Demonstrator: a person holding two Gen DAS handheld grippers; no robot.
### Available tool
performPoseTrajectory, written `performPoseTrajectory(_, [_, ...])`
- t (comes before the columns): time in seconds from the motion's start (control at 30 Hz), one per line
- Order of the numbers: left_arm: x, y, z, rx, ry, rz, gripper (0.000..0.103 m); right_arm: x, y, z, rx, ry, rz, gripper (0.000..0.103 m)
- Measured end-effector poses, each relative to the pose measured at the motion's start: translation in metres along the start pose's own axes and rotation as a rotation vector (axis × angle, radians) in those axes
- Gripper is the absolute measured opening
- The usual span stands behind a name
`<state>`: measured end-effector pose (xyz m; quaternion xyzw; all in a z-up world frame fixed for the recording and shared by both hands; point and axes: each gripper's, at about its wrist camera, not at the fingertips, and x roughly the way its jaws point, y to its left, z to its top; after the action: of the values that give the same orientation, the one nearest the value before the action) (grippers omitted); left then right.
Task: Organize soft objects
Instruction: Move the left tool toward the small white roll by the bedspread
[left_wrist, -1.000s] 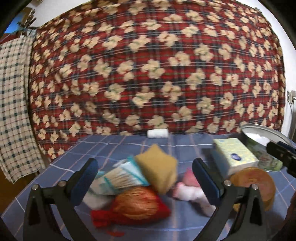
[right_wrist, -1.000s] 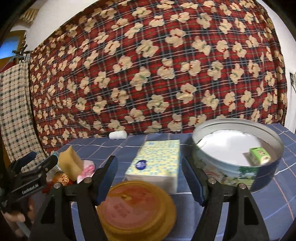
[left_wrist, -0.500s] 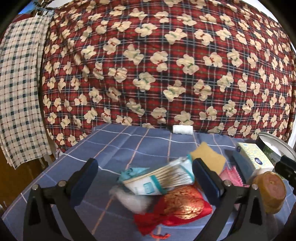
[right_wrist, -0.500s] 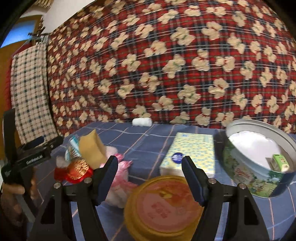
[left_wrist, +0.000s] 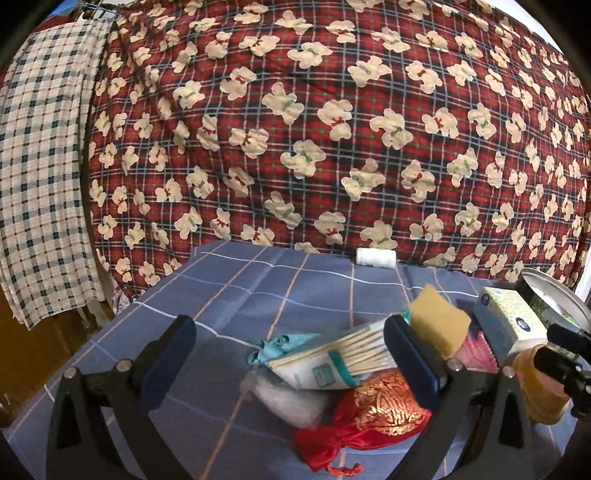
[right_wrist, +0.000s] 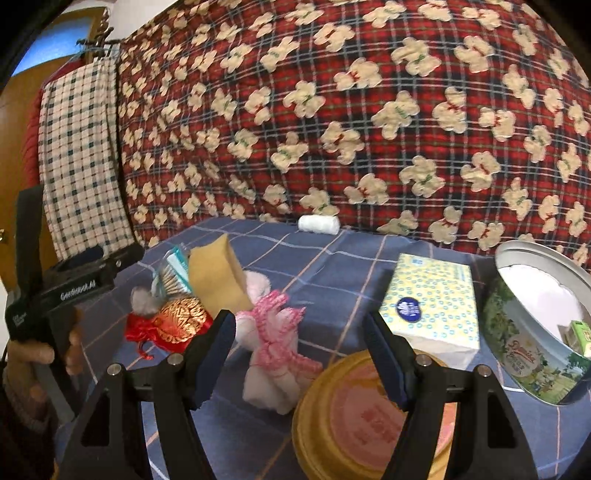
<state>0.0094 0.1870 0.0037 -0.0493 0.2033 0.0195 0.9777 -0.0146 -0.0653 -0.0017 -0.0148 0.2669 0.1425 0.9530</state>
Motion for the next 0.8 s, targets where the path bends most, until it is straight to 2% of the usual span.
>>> performPoseTrajectory(0.1, [0.007, 0.006, 0.019, 0.032, -0.01, 0.023, 0.103, 0.0, 0.005, 0.008, -0.011, -0.014, -0.001, 0.073])
performPoseTrajectory(0.27, [0.039, -0.003, 0.063, 0.103, 0.04, -0.043, 0.103, 0.003, 0.006, 0.019, 0.014, -0.029, 0.013, 0.073])
performPoseTrajectory(0.47, [0.109, -0.06, 0.093, 0.216, 0.209, -0.142, 0.103, 0.003, 0.004, 0.012, -0.005, -0.049, -0.036, 0.073])
performPoseTrajectory(0.67, [0.179, -0.098, 0.108, 0.213, 0.355, -0.167, 0.103, -0.009, -0.008, 0.008, 0.002, -0.083, -0.078, 0.073])
performPoseTrajectory(0.77, [0.21, -0.116, 0.112, 0.245, 0.452, -0.194, 0.103, -0.004, -0.014, 0.005, 0.035, -0.067, -0.057, 0.073])
performPoseTrajectory(0.8, [0.219, -0.12, 0.113, 0.25, 0.468, -0.182, 0.103, -0.001, -0.015, 0.004, 0.039, -0.055, -0.052, 0.073])
